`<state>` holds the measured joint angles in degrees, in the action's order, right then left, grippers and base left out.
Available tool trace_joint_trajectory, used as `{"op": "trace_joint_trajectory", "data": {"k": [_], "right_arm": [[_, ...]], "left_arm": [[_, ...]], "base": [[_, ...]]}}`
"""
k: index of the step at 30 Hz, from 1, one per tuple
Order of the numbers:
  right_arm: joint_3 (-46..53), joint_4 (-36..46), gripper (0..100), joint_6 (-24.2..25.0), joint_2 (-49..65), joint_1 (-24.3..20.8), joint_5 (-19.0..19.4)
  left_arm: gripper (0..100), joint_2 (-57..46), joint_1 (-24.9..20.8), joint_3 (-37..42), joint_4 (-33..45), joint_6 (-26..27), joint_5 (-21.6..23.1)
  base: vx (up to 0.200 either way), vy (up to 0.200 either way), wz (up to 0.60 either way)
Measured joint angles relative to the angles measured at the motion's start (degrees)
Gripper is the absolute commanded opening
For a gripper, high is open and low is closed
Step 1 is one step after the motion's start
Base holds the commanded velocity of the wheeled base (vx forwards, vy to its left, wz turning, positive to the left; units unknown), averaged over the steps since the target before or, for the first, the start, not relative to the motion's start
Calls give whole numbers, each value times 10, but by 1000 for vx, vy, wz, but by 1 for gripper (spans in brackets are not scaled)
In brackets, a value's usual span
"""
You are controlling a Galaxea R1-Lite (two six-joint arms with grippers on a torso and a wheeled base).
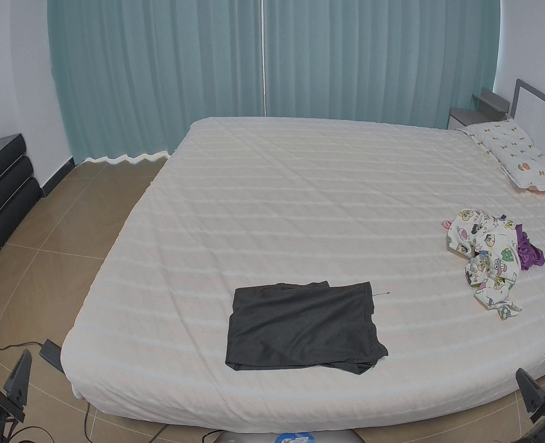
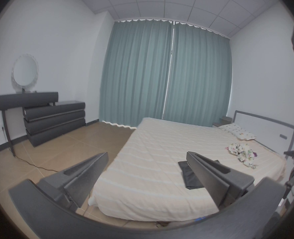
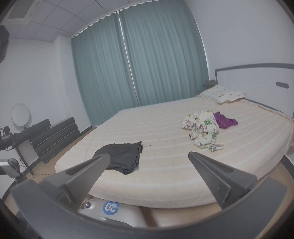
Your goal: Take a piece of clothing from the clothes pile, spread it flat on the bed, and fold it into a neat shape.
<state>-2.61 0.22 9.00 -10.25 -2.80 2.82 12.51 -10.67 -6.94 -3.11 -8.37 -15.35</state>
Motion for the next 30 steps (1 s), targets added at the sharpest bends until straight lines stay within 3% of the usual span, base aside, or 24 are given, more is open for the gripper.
{"op": "trace_joint_trajectory", "data": {"k": [5,9,15,21,27,30], "right_arm": [[3,18,100,-14,62,16,4],[4,21,100,-57,81,23,8],[5,25,100,-83,91,22,48],[4,27,100,-95,79,10,60],[4,22,100,-87,85,17,84],[6,19,100,-86,90,23,71]], "left_arm": [[100,-47,14,45,-38,46,-34],[100,-62,23,56,-50,87,-58],[100,-69,68,49,-50,121,-63],[100,-70,112,42,-24,130,-62],[100,-97,114,56,-3,106,-12],[100,-107,111,58,-1,85,31]], "base": [[0,0,0],[0,0,0],[0,0,0],[0,0,0],[0,0,0],[0,0,0]]}}
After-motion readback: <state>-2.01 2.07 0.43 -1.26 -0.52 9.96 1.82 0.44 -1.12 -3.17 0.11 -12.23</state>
